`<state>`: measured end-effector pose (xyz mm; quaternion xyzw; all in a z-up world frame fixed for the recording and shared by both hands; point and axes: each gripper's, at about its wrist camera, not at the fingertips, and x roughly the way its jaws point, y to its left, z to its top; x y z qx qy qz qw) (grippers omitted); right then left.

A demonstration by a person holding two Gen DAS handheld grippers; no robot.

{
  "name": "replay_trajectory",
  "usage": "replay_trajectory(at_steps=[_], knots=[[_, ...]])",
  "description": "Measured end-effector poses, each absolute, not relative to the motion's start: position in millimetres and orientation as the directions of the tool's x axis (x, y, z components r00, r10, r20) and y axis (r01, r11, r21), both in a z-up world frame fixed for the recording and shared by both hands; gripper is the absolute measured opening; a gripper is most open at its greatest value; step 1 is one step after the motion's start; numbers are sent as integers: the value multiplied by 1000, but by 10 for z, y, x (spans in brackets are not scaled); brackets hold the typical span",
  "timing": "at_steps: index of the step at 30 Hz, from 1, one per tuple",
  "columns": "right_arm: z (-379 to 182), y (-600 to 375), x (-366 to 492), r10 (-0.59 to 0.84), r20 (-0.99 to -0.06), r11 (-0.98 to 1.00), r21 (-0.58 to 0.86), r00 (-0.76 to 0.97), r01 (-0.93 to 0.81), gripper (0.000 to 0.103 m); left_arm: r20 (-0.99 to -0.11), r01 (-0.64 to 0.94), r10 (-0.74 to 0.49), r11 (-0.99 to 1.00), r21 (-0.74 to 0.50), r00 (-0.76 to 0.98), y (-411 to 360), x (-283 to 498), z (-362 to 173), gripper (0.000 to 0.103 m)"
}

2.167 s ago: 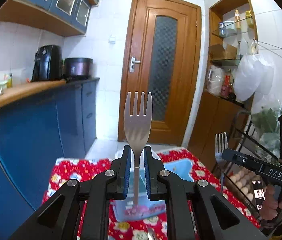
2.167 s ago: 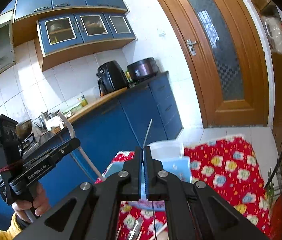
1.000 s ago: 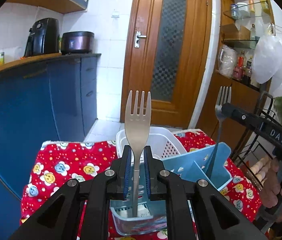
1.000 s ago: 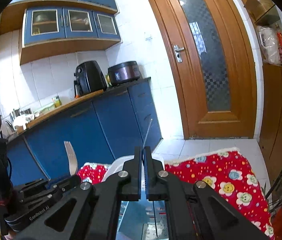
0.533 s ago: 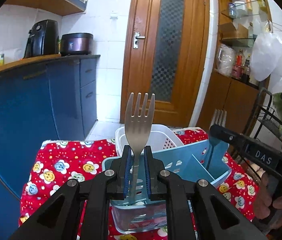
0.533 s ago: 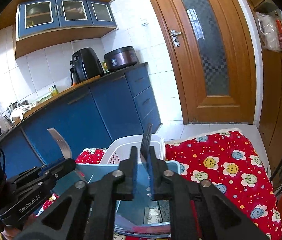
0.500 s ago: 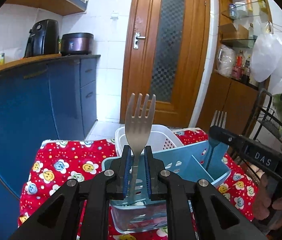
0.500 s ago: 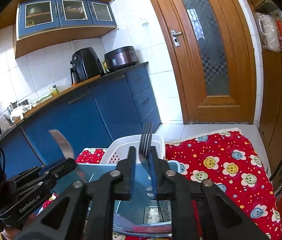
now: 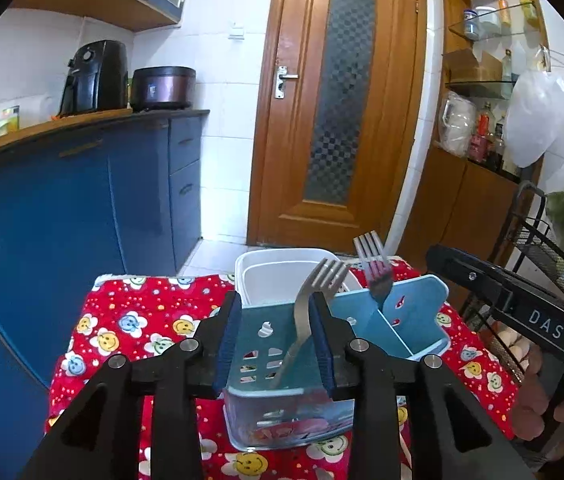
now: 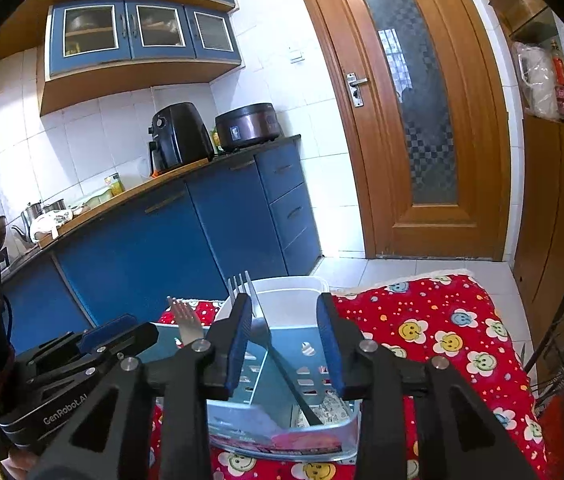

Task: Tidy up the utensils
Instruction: 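Lower both forks into the blue holder and open both tools, then move both open tools back to the utensil pile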

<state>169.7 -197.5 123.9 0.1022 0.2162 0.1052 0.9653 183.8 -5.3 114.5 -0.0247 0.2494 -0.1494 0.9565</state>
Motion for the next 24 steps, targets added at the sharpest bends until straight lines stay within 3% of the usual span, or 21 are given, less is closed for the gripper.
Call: replay_trajectory(at_steps=[24], knots=[[1202,-2094,1059,253,-454,956,251,854,-150,37,-522,248,-291,957,-153,802,39,1265,1114,38]])
